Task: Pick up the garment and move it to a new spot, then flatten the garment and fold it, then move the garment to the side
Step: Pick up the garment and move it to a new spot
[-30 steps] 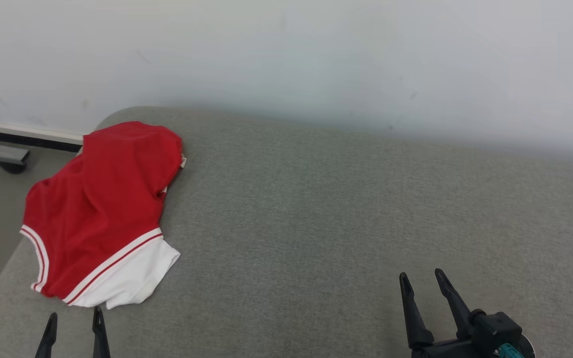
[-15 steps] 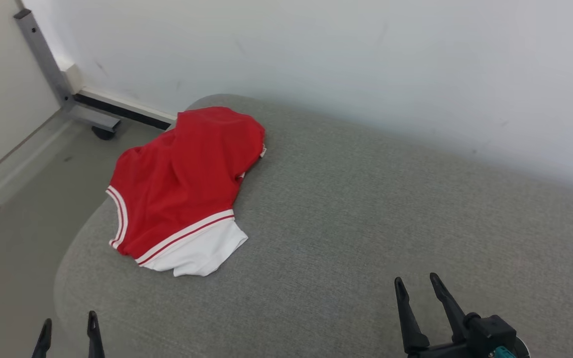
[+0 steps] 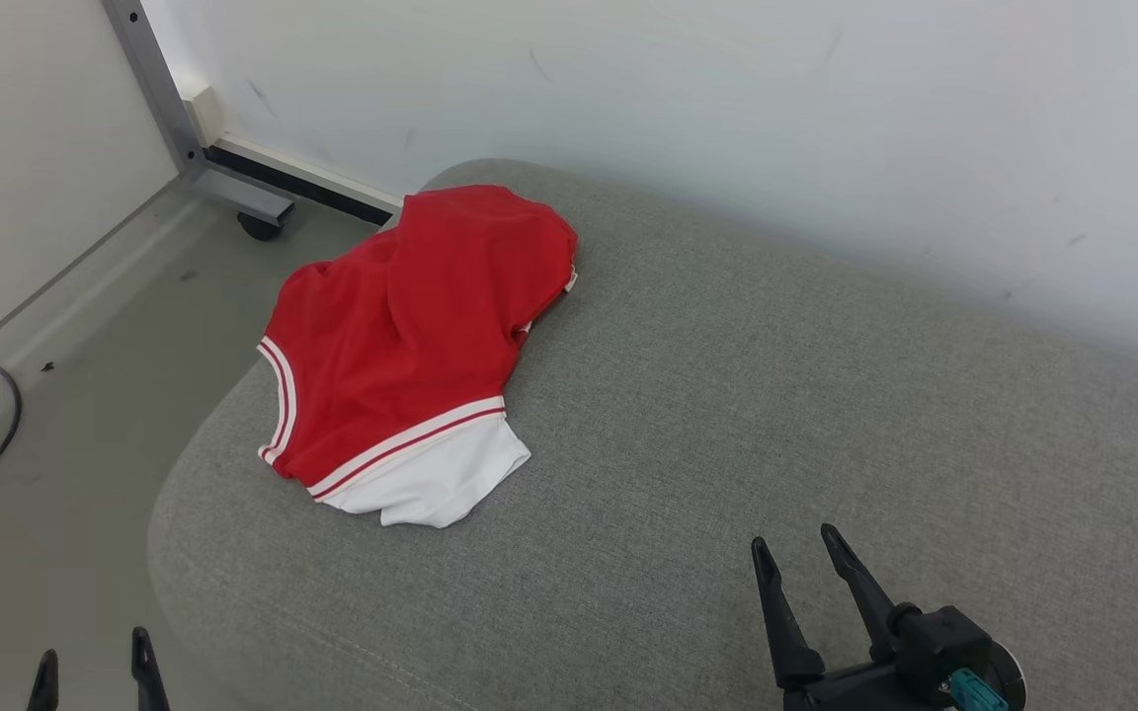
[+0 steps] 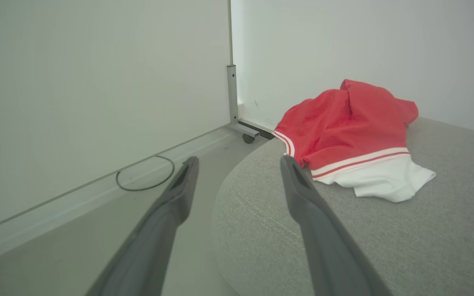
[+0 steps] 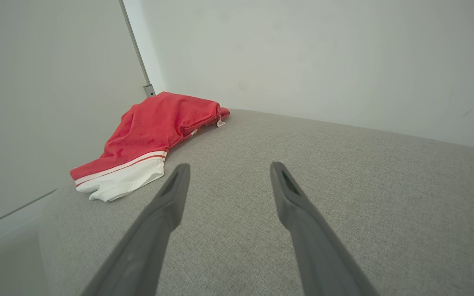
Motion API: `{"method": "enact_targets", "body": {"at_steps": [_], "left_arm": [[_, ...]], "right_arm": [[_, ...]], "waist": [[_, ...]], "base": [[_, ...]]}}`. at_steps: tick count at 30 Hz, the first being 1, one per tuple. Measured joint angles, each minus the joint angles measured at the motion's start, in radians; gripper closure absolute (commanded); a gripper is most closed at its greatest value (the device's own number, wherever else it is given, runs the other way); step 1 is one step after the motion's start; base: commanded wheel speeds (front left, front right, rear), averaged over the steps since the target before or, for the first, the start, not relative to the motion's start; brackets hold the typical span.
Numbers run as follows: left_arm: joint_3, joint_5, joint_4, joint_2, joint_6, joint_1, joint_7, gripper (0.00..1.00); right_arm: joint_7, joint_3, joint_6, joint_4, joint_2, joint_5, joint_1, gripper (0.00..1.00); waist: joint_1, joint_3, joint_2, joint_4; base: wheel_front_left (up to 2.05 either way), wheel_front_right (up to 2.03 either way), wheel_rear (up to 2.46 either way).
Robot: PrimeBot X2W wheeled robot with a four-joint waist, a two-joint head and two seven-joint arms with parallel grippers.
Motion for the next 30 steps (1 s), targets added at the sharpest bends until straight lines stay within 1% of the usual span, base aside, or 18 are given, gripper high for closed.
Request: {"method": "enact_targets", "body": {"at_steps": [5, 9, 16, 20, 30], "left_arm": [[-0.007, -0.003, 0.016, 0.0, -0.003, -0.014, 0.0, 0.0], [-0.013, -0.018, 0.049, 0.008, -0.02, -0.078, 0.0, 0.0], [-0.008, -0.079, 0.118, 0.082, -0.037, -0.252, 0.0, 0.0], [-0.015, -0.114, 0.16, 0.155, -0.039, -0.357, 0.0, 0.0], [-0.027, -0.214, 0.275, 0.296, -0.045, -0.625, 0.015, 0.0]], "right_arm": [[0.0, -0.007, 0.0, -0.001, 0.0, 0.0, -0.002, 0.0], [0.0, -0.026, 0.0, -0.012, 0.0, -0.006, 0.003, 0.0], [0.0, -0.041, 0.0, -0.032, 0.001, -0.044, -0.015, 0.0], [0.0, -0.061, 0.0, -0.052, 0.001, -0.058, -0.037, 0.0], [0.0, -0.092, 0.0, -0.103, -0.001, -0.083, -0.101, 0.0]], "waist": [[0.0, 0.001, 0.0, -0.004], [0.0, 0.004, 0.0, -0.014], [0.0, 0.035, 0.0, -0.066], [0.0, 0.072, 0.0, -0.113], [0.0001, 0.204, 0.0001, -0.245]], "base": [[0.0, 0.0, 0.0], [0.0, 0.0, 0.0], [0.0, 0.0, 0.0], [0.0, 0.0, 0.0], [0.0, 0.0, 0.0]]}}
